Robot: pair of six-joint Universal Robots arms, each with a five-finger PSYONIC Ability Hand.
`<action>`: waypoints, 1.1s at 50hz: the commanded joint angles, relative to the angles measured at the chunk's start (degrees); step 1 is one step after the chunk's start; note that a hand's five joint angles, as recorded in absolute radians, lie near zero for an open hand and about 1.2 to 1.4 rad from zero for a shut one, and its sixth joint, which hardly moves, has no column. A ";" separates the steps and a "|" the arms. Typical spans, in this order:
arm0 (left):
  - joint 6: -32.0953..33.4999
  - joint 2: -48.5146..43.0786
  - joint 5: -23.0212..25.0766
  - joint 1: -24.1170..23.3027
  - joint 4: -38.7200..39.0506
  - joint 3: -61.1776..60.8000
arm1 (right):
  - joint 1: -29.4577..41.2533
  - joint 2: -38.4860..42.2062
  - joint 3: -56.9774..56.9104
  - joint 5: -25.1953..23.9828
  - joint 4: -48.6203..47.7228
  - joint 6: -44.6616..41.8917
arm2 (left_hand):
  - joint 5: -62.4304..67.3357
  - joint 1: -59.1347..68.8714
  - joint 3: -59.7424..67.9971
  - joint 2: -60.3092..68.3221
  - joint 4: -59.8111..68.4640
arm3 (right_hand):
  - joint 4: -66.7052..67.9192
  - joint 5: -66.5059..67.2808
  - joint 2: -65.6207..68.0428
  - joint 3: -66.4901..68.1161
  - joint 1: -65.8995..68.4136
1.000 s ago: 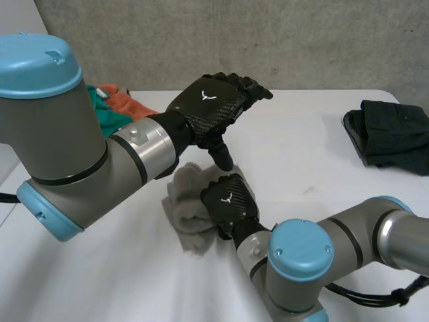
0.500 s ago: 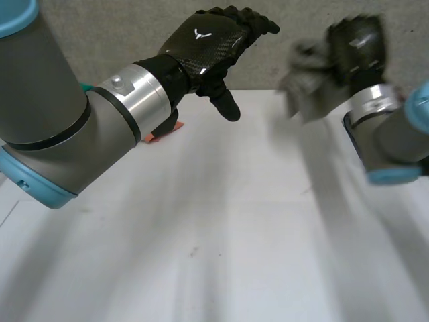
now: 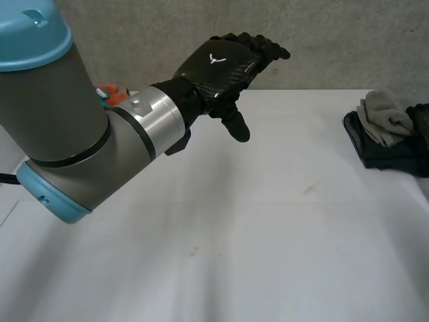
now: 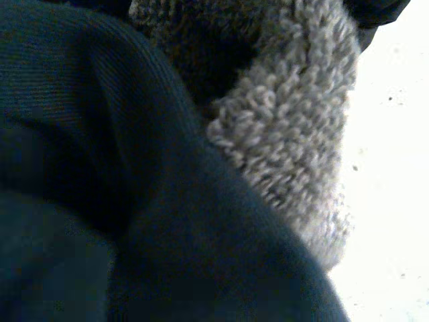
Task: Fold the laundry.
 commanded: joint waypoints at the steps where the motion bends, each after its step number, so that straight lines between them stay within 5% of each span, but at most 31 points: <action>1: 0.04 -0.06 -0.44 -0.99 -0.09 0.23 | -0.19 -7.78 5.62 -0.12 0.96 -0.44 | -1.72 0.25 -0.96 -0.97 -0.55 | -43.69 -42.70 -42.62 -42.96 -41.02; 9: -0.04 0.47 -0.53 -3.01 -0.09 -0.30 | -2.30 -20.69 14.15 1.47 12.80 -0.79 | -1.72 0.25 -0.96 -0.98 -0.56 | -43.69 -42.70 -42.62 -42.96 -41.02; 14: -0.13 0.56 -0.53 -3.89 -0.18 -0.47 | -6.78 -27.82 15.56 3.57 31.26 -5.00 | -2.05 -0.09 -1.29 -1.31 -0.89 | -43.69 -42.70 -42.62 -42.96 -41.02; 19: -0.13 0.74 -0.53 -3.98 0.00 -0.21 | -10.21 -33.35 13.90 15.76 45.32 -19.64 | -2.22 -0.26 -1.46 -1.48 -1.06 | -43.69 -42.70 -42.62 -42.96 -41.02; 25: 0.04 2.58 -2.10 -2.32 -0.09 3.12 | -6.63 -37.93 13.28 26.25 38.52 -27.52 | -2.56 -0.59 -1.80 -1.82 -1.39 | -43.69 -42.70 -42.62 -42.96 -41.02; 28: 0.31 2.67 -7.10 0.93 -0.09 5.94 | -0.93 -42.04 15.55 26.25 32.46 -25.59 | -2.22 -0.26 -1.46 -1.48 -1.06 | -43.69 -42.70 -42.62 -42.96 -41.02; 33: 4.78 2.32 -13.97 13.49 0.08 8.58 | 6.74 -51.46 24.51 24.85 25.67 -22.86 | -1.38 0.58 -0.62 -0.64 -0.22 | -43.69 -42.70 -42.62 -42.96 -41.02; 39: 24.25 -5.47 -16.17 23.86 0.96 11.30 | 19.04 -54.54 35.77 21.95 23.64 -22.85 | -1.38 0.58 -0.62 -0.64 -0.22 | -43.69 -42.70 -42.62 -42.96 -41.02; 47: 41.16 -23.13 -13.55 32.13 9.99 15.34 | 28.11 -53.67 46.32 21.86 23.64 -23.82 | -1.55 0.42 -0.79 -0.81 -0.39 | -43.69 -42.70 -42.62 -42.96 -41.02; 55: 42.23 -41.50 -5.19 37.23 16.69 26.65 | 27.93 -53.14 51.86 21.51 23.81 -24.26 | -1.21 0.75 -0.45 -0.47 -0.05 | -43.69 -42.70 -42.62 -42.96 -41.02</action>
